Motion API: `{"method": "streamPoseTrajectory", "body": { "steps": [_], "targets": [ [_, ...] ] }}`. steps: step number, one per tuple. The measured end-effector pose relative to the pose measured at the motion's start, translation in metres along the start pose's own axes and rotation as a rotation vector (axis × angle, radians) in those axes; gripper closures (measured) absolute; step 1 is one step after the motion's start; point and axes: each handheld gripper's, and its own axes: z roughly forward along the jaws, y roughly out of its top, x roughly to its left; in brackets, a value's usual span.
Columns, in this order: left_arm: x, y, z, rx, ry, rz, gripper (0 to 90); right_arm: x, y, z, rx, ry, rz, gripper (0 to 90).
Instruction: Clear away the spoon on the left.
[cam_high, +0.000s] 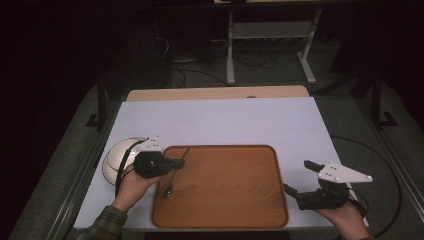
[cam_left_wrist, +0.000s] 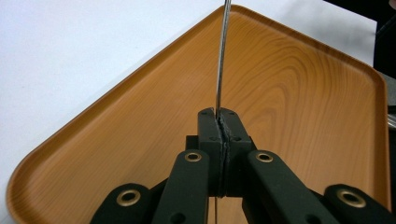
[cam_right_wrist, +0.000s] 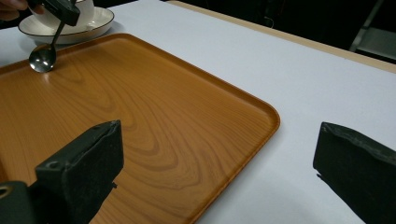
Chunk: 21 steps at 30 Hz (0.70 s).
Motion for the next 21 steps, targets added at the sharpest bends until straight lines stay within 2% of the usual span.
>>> {"method": "streamPoseTrajectory", "body": {
  "steps": [13,21],
  "targets": [
    [-0.002,0.002,0.034,0.084,-0.035,0.013,88.6,0.001,-0.001,0.002,0.005,0.006,0.001,1.0],
    [-0.005,0.004,0.058,0.168,-0.047,0.036,88.3,0.001,-0.001,0.004,0.008,0.012,0.001,1.1]
  ]
}}
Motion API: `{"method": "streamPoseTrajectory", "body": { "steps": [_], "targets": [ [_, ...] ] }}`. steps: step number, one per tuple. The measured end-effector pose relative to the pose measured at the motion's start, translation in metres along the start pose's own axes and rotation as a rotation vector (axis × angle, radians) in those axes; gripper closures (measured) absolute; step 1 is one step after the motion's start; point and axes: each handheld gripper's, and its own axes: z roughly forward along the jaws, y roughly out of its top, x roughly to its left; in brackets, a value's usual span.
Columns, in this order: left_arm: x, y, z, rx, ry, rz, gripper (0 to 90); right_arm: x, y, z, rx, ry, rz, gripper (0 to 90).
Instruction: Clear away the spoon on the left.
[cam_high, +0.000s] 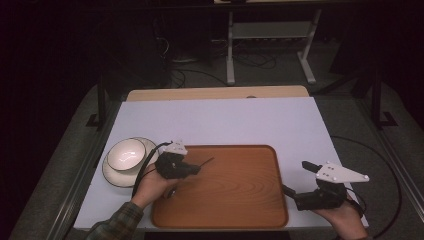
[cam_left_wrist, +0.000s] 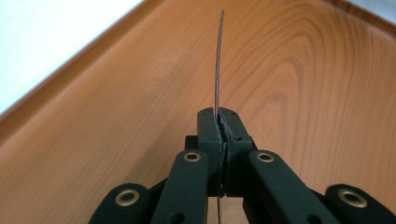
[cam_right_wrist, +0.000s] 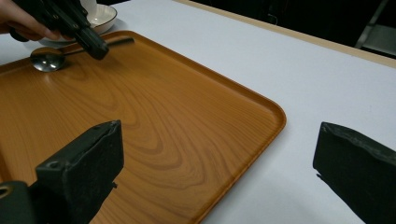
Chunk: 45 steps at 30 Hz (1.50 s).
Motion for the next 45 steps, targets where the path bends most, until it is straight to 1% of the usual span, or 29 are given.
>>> {"method": "streamPoseTrajectory", "body": {
  "steps": [5,9,13,15,19,23,28,30,32,33,39,42,45],
  "targets": [
    [0.000,0.003,0.010,0.031,-0.001,0.005,88.2,-0.001,0.000,0.000,-0.001,-0.001,0.003,1.1],
    [-0.002,0.004,0.017,0.057,0.012,0.025,88.0,-0.001,0.000,-0.001,-0.002,0.000,0.006,1.1],
    [-0.004,0.004,0.020,0.081,0.029,0.046,87.4,-0.001,0.000,-0.001,-0.003,-0.001,0.007,1.1],
    [-0.003,0.004,0.020,0.094,0.041,0.041,86.5,-0.001,0.000,-0.001,-0.002,-0.001,0.006,1.1],
    [-0.003,0.003,0.020,0.102,0.045,0.041,86.0,-0.001,0.000,-0.001,-0.004,-0.001,0.006,1.1],
    [-0.003,0.003,0.020,0.099,0.045,0.043,84.5,-0.001,0.000,-0.001,-0.004,-0.002,0.005,1.1],
    [-0.002,0.003,0.020,0.089,0.048,0.041,76.2,-0.001,-0.001,-0.003,-0.004,-0.002,0.004,1.2],
    [-0.002,0.004,0.020,0.089,0.051,0.040,71.2,-0.001,-0.002,-0.004,-0.005,-0.003,0.005,1.2],
    [-0.003,0.003,0.020,0.088,0.067,0.048,64.4,-0.001,-0.002,-0.004,-0.007,-0.006,0.005,1.2],
    [-0.003,0.003,0.019,0.082,0.068,0.045,62.0,-0.001,-0.001,-0.004,-0.007,-0.007,0.006,1.1],
    [-0.002,0.002,0.014,0.044,0.066,0.040,49.7,-0.001,-0.002,-0.004,-0.007,-0.006,0.004,1.1],
    [-0.002,0.001,0.008,0.004,0.063,0.034,43.1,-0.001,-0.001,-0.005,-0.008,-0.007,0.007,1.2],
    [-0.002,-0.001,-0.001,-0.027,0.055,0.023,36.7,-0.002,-0.001,-0.005,-0.010,-0.008,0.005,1.2]
  ]
}}
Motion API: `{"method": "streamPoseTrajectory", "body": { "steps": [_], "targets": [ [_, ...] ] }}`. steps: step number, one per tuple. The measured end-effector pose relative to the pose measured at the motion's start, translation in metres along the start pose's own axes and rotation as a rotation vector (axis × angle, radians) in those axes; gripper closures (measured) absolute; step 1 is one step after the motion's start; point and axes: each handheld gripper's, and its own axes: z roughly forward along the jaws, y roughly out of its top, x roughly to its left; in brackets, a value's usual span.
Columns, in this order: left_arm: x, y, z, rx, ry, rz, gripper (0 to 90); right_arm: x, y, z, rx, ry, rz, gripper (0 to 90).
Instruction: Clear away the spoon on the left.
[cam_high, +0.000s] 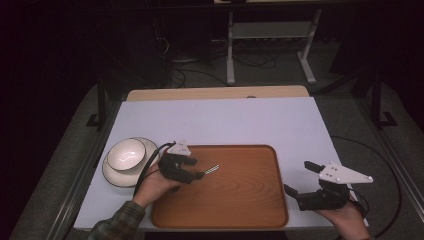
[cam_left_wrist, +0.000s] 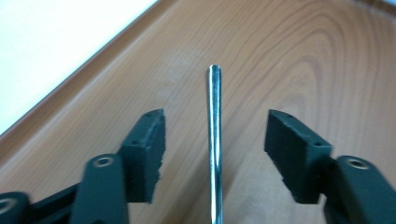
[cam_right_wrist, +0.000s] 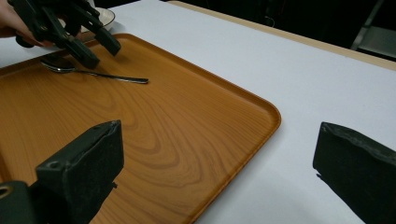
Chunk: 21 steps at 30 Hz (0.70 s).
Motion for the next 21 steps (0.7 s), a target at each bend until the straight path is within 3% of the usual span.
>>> {"method": "streamPoseTrajectory", "body": {
  "steps": [10,21],
  "targets": [
    [-0.001,-0.014,-0.040,-0.090,0.021,-0.013,25.0,-0.001,0.000,0.000,-0.003,0.000,0.002,1.1],
    [0.000,-0.031,-0.085,-0.236,0.069,-0.038,16.8,0.000,0.001,-0.001,-0.008,0.000,-0.002,1.2]
  ]
}}
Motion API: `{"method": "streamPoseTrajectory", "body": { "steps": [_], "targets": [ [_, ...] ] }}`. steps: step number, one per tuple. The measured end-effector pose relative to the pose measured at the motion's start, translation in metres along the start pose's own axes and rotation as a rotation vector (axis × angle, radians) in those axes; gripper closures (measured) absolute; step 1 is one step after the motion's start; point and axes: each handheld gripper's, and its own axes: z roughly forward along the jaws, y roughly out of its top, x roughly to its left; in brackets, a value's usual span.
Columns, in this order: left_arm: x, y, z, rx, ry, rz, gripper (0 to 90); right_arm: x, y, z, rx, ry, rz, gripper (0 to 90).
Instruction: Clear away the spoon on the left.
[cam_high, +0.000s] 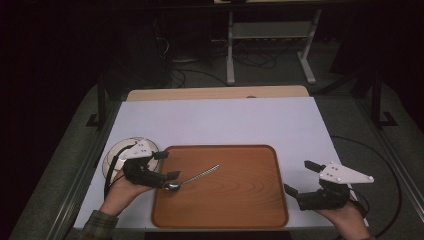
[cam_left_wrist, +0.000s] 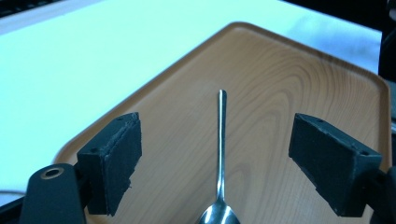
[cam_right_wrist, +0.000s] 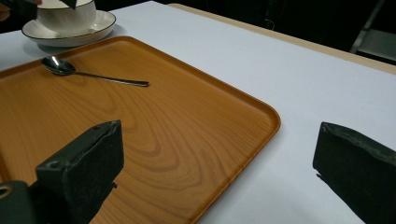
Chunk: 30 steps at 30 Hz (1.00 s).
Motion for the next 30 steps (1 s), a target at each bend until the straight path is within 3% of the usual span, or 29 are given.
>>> {"method": "streamPoseTrajectory", "body": {
  "steps": [11,17,24,30],
  "targets": [
    [0.005,-0.006,-0.032,-0.067,0.055,-0.014,14.1,0.001,0.001,-0.001,-0.009,0.006,-0.001,1.1],
    [0.008,-0.014,-0.045,-0.068,0.082,-0.035,14.1,0.001,0.001,-0.001,-0.014,0.007,-0.001,1.2],
    [0.006,-0.026,-0.053,-0.053,0.101,-0.044,14.2,0.000,0.001,-0.001,-0.015,0.007,0.002,1.1],
    [0.005,-0.024,-0.051,-0.056,0.093,-0.040,14.2,0.000,0.001,-0.002,-0.026,0.010,0.006,1.1]
  ]
}}
